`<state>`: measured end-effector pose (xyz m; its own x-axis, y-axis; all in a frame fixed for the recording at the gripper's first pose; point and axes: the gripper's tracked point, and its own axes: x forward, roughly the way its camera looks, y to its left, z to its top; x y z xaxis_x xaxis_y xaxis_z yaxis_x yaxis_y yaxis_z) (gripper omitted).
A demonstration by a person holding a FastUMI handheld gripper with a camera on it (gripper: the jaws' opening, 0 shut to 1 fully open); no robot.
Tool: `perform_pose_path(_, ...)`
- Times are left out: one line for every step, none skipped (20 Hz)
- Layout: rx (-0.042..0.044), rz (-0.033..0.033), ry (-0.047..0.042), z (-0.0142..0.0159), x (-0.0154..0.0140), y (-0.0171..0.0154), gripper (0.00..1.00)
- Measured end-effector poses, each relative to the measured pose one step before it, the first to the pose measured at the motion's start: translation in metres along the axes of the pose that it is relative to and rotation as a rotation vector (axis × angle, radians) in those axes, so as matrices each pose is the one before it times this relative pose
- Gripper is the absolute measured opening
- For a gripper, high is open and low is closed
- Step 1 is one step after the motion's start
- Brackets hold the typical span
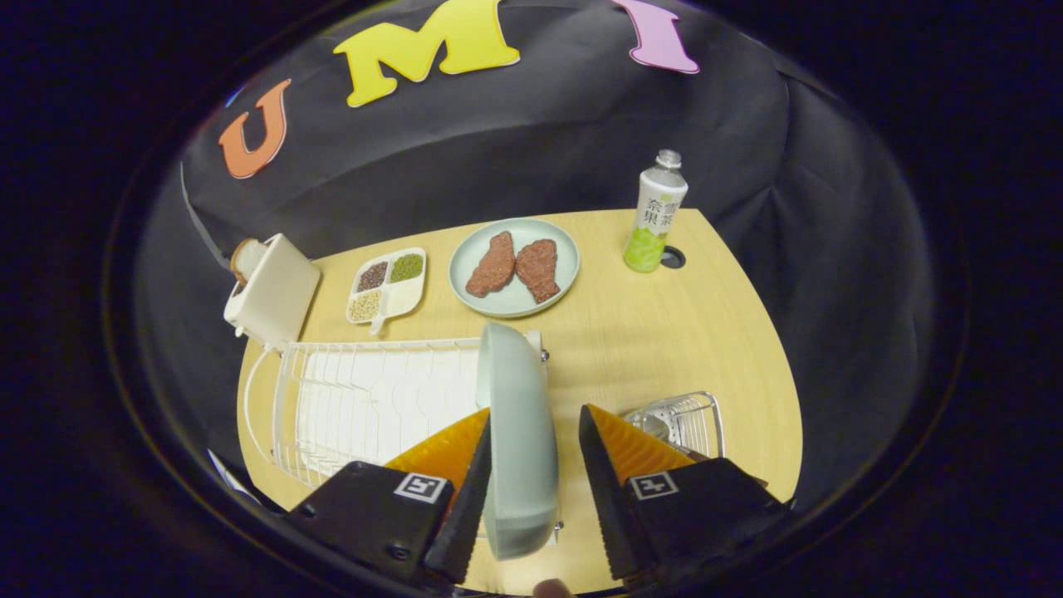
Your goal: Take the plate from the dish rack, then take the spoon from the basket and place it into the plate.
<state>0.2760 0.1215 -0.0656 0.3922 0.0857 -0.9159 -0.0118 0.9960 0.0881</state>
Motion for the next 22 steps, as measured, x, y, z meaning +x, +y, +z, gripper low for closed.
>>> perform_pose_path(0.00650, -0.01211, 0.00056, 0.00123, -0.00024, -0.00109, 0.58)
perform_pose_path(0.00590, -0.00729, 0.00252, -0.00083, 0.00071, -0.00027, 0.57)
perform_pose_path(0.00438, -0.00750, 0.00349, -0.00073, -0.00017, -0.00012, 0.54)
perform_pose_path(0.00379, -0.01172, 0.00062, -0.00011, -0.00028, -0.00069, 0.50)
perform_pose_path(0.00139, -0.01265, -0.00241, 0.00019, -0.00167, -0.00019, 0.42)
perform_pose_path(-0.00141, -0.01602, -0.00129, -0.00040, -0.00212, -0.00063, 0.40)
perform_pose_path(0.00356, -0.01652, -0.00760, 0.00084, -0.00333, -0.00022, 0.37)
perform_pose_path(-0.00005, -0.01730, -0.01390, 0.00165, -0.00397, -0.00056, 0.36)
perform_pose_path(-0.00437, -0.01483, -0.01398, 0.00134, -0.00409, 0.00005, 0.35)
perform_pose_path(-0.00776, -0.01217, -0.00997, -0.00009, -0.00442, 0.00127, 0.35)
perform_pose_path(-0.00706, -0.01228, -0.00356, -0.00128, -0.00467, 0.00171, 0.35)
perform_pose_path(-0.00381, -0.01528, -0.00467, -0.00079, -0.00372, 0.00065, 0.35)
perform_pose_path(-0.00894, -0.02805, -0.01251, 0.00211, -0.00489, -0.00205, 0.35)
perform_pose_path(-0.01373, -0.02826, -0.02732, 0.00627, -0.00538, -0.00385, 0.35)
perform_pose_path(-0.01805, -0.02697, -0.03176, 0.00697, -0.00854, -0.00373, 0.35)
perform_pose_path(-0.00938, 0.00208, -0.02637, 0.00553, -0.00981, 0.00037, 0.35)
perform_pose_path(-0.00064, 0.01506, -0.01401, 0.00159, -0.01008, 0.00250, 0.32)
perform_pose_path(-0.00461, 0.01639, -0.01224, -0.00170, -0.00931, 0.00267, 0.30)
perform_pose_path(-0.00412, 0.02735, -0.01360, -0.00276, -0.00976, 0.00171, 0.30)
perform_pose_path(0.00392, 0.03759, -0.00733, -0.00632, -0.00810, 0.00332, 0.30)
perform_pose_path(0.01503, 0.04166, 0.00074, -0.00799, -0.00825, 0.00296, 0.30)
perform_pose_path(0.02005, 0.04430, -0.00034, -0.00979, -0.00683, 0.00247, 0.29)
